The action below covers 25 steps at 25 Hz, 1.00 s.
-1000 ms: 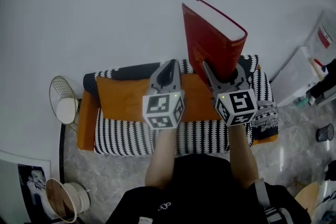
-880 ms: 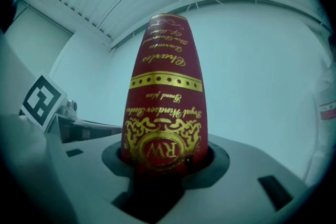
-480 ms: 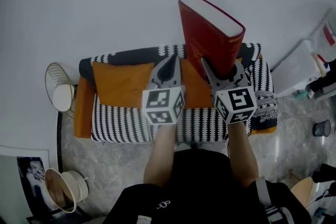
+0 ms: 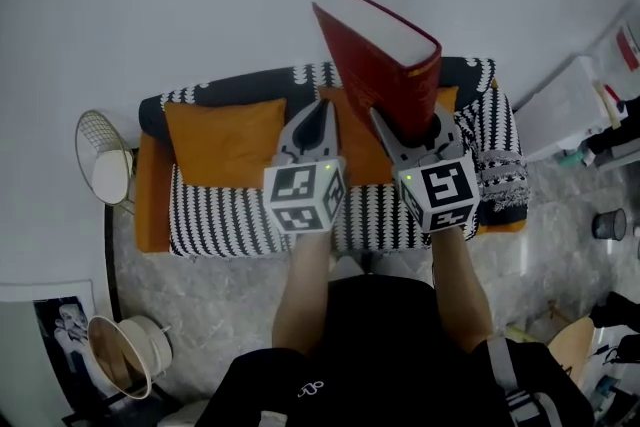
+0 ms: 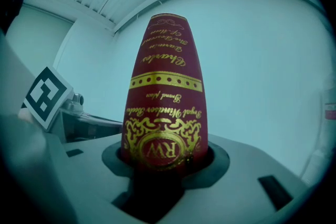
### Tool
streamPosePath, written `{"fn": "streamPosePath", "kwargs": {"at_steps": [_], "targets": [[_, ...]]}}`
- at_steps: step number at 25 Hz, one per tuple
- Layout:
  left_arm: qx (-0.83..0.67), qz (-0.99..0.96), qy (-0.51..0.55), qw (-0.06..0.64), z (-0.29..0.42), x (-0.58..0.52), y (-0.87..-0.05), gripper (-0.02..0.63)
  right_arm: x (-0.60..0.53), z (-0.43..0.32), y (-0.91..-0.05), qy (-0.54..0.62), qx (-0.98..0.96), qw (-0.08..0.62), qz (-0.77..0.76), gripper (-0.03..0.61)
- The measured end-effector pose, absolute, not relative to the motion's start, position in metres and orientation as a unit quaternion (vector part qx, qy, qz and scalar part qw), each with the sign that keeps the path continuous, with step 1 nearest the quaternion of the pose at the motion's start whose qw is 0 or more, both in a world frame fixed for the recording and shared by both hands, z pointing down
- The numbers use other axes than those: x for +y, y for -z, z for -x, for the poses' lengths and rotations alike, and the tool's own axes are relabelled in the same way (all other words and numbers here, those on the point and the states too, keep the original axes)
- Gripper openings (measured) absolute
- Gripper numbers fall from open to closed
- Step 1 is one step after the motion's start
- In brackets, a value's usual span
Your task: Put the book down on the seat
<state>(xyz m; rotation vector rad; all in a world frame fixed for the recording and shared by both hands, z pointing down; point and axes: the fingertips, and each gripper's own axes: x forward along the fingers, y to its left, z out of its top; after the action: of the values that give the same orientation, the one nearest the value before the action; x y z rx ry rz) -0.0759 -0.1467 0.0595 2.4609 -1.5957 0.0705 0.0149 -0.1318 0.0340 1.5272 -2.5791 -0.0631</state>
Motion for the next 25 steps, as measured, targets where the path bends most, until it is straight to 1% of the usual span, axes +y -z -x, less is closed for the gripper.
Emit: {"fn": "streamPosePath", "kwargs": {"at_steps": [4, 8, 12, 19, 25], "targets": [[-0.539, -0.833, -0.036, 0.117, 0.075, -0.144, -0.075, 0.014, -0.127, -0.014, -0.049, 0.012, -0.858, 0.084, -0.507, 0.212], [-0.536, -0.833, -0.057, 0.124, 0.072, -0.14, -0.092, 0.014, -0.123, -0.015, -0.066, 0.022, -0.851, 0.118, -0.512, 0.212], [-0.532, -0.832, -0.076, 0.136, 0.071, -0.138, -0.111, 0.014, -0.119, -0.013, -0.086, 0.014, -0.85, 0.136, -0.508, 0.21], [-0.532, -0.824, -0.111, 0.16, 0.073, -0.128, -0.151, 0.014, -0.107, -0.009, -0.136, 0.041, -0.844, 0.228, -0.483, 0.212], [-0.526, -0.815, -0.142, 0.198, 0.073, -0.11, -0.198, 0.014, -0.092, -0.01, -0.193, 0.033, -0.839, 0.301, -0.452, 0.212]]}}
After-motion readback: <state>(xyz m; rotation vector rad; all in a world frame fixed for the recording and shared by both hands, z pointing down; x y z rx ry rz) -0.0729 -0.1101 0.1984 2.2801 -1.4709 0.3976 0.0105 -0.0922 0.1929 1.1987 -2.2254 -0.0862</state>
